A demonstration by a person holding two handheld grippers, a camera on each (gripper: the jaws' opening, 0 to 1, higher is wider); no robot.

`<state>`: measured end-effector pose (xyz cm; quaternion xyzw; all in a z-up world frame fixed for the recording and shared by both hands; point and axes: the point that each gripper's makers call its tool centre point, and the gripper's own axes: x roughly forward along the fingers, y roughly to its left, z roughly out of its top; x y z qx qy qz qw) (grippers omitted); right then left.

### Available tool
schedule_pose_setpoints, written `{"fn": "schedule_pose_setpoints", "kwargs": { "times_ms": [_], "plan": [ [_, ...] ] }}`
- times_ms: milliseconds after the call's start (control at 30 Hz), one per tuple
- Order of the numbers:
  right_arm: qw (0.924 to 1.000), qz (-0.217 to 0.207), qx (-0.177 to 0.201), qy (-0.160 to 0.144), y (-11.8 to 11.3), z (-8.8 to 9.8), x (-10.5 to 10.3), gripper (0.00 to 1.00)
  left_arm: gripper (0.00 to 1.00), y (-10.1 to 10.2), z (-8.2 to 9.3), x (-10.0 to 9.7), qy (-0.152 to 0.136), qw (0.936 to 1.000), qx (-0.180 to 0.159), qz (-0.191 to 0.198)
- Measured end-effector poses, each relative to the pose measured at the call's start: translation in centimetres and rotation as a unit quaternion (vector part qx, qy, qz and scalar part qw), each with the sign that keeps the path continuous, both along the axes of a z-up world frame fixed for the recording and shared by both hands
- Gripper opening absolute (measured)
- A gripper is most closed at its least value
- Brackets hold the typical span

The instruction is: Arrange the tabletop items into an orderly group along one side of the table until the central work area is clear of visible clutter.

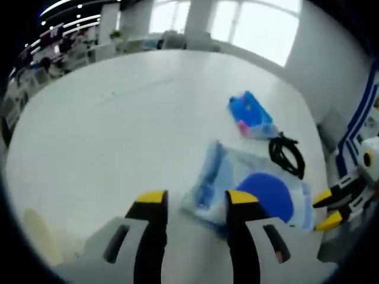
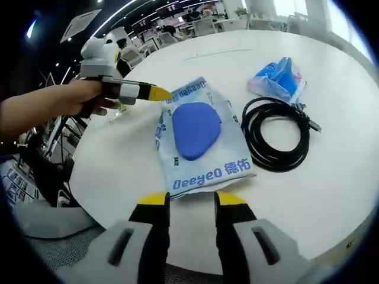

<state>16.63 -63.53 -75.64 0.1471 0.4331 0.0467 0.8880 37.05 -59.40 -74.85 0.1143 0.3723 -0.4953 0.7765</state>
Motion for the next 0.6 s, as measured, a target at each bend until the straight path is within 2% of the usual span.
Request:
{"fn": "schedule_pose_setpoints", "kwargs": {
  "times_ms": [200,333,367,400,600],
  "plan": [
    [0.9999,-0.007,-0.001,-0.013,-0.3,-0.1,0.3,0.25,0.28,-0.2,-0.8,0.2,0.011,0.9999,0.012,0.000],
    [0.9994,-0.020,0.020,-0.019,-0.1,-0.3,0.6,0.22,0.25,-0.5,-1.1,-0.4,0.016,0.9997,0.013,-0.009],
    [0.9994,-0.023,0.020,-0.019,-0.2,-0.3,0.6,0.21,0.24,-1.0,-0.9,0.2,-0.003,0.9999,0.001,-0.015],
    [0.9992,-0.025,0.021,-0.021,-0.2,-0.3,0.6,0.20,0.24,-0.6,-1.1,-0.3,0.014,0.9998,0.009,-0.015],
    [0.9976,-0.050,0.041,-0.025,-0.6,-0.7,0.9,0.16,0.19,-0.5,-1.2,-0.8,0.015,0.9994,0.016,-0.026]
  ]
}}
